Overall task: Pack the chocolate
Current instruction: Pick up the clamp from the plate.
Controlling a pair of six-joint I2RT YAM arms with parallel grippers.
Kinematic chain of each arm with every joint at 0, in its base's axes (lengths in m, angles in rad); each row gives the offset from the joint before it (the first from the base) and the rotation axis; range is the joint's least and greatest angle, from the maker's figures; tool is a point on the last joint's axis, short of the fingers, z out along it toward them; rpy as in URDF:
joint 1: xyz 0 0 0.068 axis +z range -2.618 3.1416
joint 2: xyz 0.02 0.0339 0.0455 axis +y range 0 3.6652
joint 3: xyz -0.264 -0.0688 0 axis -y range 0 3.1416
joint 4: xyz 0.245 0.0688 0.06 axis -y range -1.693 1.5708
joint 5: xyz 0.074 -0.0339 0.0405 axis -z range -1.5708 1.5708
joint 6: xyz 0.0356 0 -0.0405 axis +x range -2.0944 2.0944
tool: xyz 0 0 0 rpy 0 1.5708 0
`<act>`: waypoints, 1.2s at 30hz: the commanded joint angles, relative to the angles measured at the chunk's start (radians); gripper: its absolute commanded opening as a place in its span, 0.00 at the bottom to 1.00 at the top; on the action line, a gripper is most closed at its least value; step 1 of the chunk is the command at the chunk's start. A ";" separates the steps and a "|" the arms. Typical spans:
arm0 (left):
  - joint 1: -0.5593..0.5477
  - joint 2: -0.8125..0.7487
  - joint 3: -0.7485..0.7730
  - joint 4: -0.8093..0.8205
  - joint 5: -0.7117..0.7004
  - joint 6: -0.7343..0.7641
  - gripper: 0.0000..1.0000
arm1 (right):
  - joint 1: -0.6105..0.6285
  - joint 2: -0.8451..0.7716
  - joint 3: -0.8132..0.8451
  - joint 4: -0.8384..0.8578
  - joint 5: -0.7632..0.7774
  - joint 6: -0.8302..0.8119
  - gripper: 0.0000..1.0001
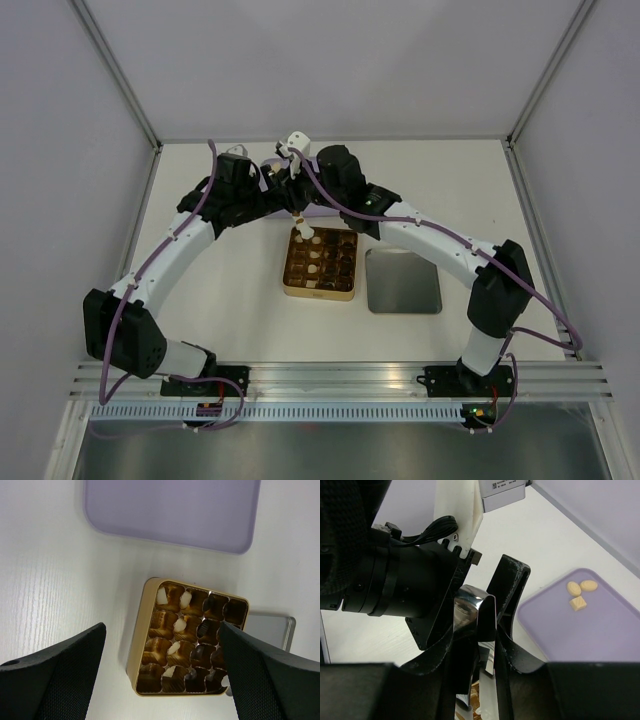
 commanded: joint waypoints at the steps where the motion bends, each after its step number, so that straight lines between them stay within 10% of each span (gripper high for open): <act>1: -0.036 -0.040 0.009 0.053 0.064 0.029 0.97 | 0.017 0.034 0.014 -0.035 0.013 -0.033 0.23; 27: -0.032 -0.121 -0.118 0.017 -0.058 0.044 1.00 | 0.003 -0.426 -0.347 0.112 0.338 0.174 0.00; 36: -0.033 -0.149 -0.143 0.091 0.139 0.104 1.00 | 0.003 -0.457 -0.376 0.047 0.361 0.271 0.00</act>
